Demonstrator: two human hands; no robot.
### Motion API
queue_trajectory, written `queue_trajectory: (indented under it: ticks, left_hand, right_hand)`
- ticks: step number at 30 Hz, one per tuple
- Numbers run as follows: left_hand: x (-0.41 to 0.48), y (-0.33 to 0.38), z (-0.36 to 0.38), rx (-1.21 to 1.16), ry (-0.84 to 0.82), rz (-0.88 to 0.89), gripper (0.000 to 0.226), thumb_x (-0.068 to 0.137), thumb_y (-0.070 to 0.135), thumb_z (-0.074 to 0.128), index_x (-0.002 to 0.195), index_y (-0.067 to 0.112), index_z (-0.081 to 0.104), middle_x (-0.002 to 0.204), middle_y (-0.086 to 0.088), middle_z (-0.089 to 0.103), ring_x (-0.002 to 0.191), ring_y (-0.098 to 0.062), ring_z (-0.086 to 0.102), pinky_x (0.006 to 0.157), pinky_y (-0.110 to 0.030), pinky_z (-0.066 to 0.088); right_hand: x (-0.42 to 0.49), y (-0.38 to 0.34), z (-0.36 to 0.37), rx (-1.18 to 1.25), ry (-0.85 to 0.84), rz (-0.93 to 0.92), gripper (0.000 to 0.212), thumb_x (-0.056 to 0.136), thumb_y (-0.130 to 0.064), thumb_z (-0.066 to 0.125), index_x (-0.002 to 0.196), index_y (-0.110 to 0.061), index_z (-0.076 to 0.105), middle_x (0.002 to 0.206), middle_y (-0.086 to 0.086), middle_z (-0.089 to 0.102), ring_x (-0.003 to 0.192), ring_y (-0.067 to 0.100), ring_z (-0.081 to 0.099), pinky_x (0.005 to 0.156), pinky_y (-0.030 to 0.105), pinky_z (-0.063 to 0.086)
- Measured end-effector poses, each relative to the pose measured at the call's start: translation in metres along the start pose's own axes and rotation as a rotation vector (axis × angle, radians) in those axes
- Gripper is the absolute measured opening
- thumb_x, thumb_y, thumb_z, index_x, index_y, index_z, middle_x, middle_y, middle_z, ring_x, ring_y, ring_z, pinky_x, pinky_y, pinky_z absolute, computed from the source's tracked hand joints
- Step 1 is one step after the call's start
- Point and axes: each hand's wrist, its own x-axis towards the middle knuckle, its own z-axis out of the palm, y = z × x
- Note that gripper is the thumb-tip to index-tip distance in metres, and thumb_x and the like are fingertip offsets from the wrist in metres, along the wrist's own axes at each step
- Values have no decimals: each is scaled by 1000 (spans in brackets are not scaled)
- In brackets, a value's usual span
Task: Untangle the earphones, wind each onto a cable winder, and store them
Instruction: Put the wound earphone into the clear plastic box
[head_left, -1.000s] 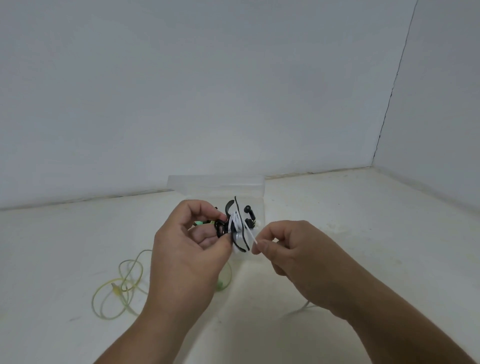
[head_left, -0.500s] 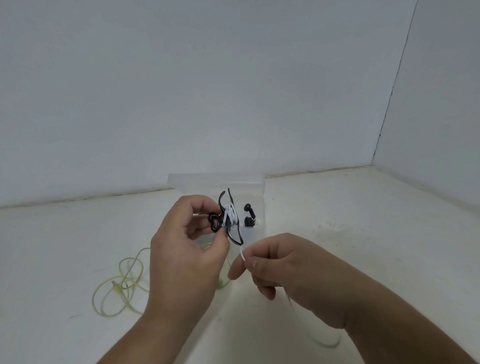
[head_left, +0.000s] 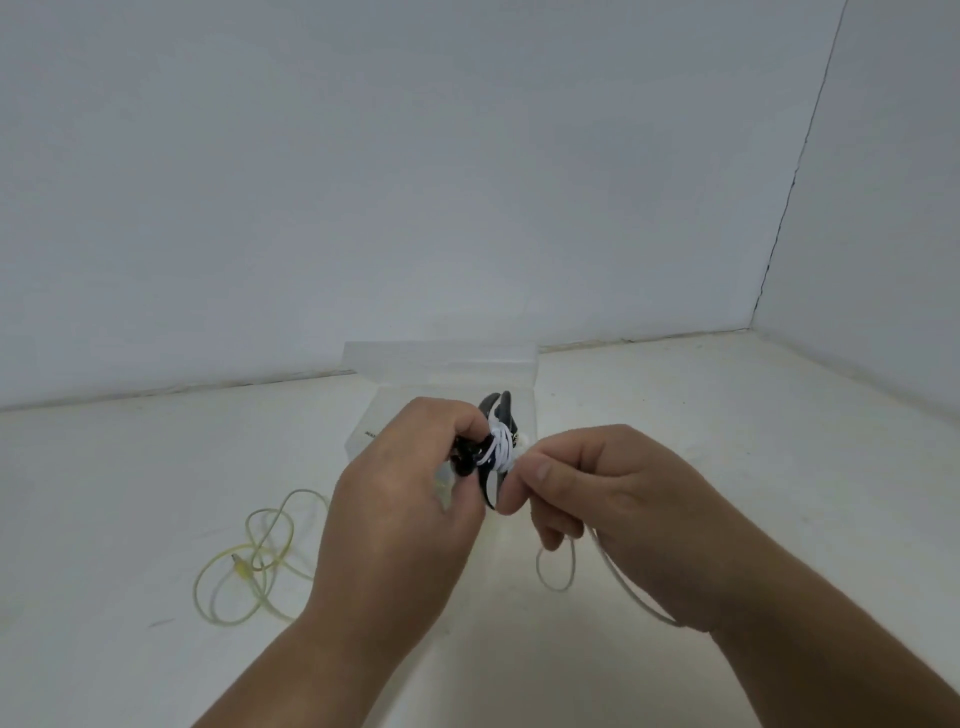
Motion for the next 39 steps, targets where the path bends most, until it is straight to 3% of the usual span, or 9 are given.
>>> queue_trajectory:
  ticks: [5, 10, 16, 21, 23, 26, 30, 33, 39]
  left_hand:
    - [1, -6, 2, 30, -176, 35, 39, 77, -3, 71, 95, 31, 63, 89, 17, 59, 84, -5, 58, 70, -25, 47]
    - [1, -7, 0, -42, -226, 137, 41, 73, -12, 67, 92, 24, 67, 91, 14, 60, 87, -4, 58, 72, -21, 46]
    - [-2, -8, 3, -125, -296, 193, 40, 82, 0, 62, 100, 33, 76, 97, 17, 58, 84, -5, 62, 63, -19, 46]
    - [-3, -10, 4, -117, -263, 182, 38, 82, 1, 62, 98, 31, 78, 95, 16, 58, 82, -5, 61, 61, -17, 46]
    - [-2, -13, 3, -92, -209, 141, 35, 81, 2, 62, 97, 29, 79, 94, 15, 58, 83, -4, 62, 66, -8, 43]
    - [1, -20, 1, -93, -106, 26, 36, 80, 1, 64, 96, 28, 79, 94, 16, 59, 87, -1, 61, 69, -4, 40]
    - [5, -28, -1, -108, -42, -104, 40, 80, -9, 72, 95, 27, 80, 93, 14, 61, 73, -1, 59, 54, -2, 33]
    - [5, -30, -2, -130, -27, -152, 42, 80, -8, 72, 95, 30, 80, 91, 13, 62, 77, -8, 62, 53, -4, 33]
    - [5, -29, 1, -159, -46, -177, 43, 79, -9, 71, 93, 31, 80, 90, 13, 61, 77, -11, 62, 50, -6, 34]
  right_hand:
    - [0, 1, -5, -86, 141, -21, 25, 94, -23, 62, 73, -24, 75, 58, -2, 60, 59, 7, 54, 63, 20, 43]
    - [3, 4, -10, -73, 355, -11, 31, 93, -20, 59, 64, -18, 70, 55, -11, 60, 54, -2, 52, 54, 6, 38]
    - [7, 9, -10, -125, 404, 22, 32, 94, -26, 60, 64, -21, 66, 67, 25, 51, 55, 15, 39, 46, 19, 30]
    - [8, 12, -11, -98, 388, 86, 32, 95, -32, 59, 66, -23, 69, 57, 3, 43, 54, 14, 40, 53, 21, 35]
    - [9, 12, -14, -22, 405, 122, 37, 96, -42, 55, 72, -20, 72, 58, -1, 44, 53, 10, 42, 64, 27, 37]
    - [10, 11, -20, 79, 434, 202, 47, 98, -47, 48, 77, -13, 73, 57, -1, 50, 52, 12, 44, 63, 29, 35]
    - [11, 16, -27, 55, 409, 270, 36, 97, -34, 58, 76, -9, 73, 56, 0, 50, 51, 15, 40, 56, 27, 33]
    - [12, 23, -29, -2, 433, 290, 22, 92, -13, 62, 74, -8, 72, 54, -2, 51, 51, 16, 42, 53, 27, 36]
    - [14, 25, -38, 141, 676, 300, 14, 92, -8, 64, 80, -8, 71, 64, 3, 57, 47, 12, 50, 51, 27, 45]
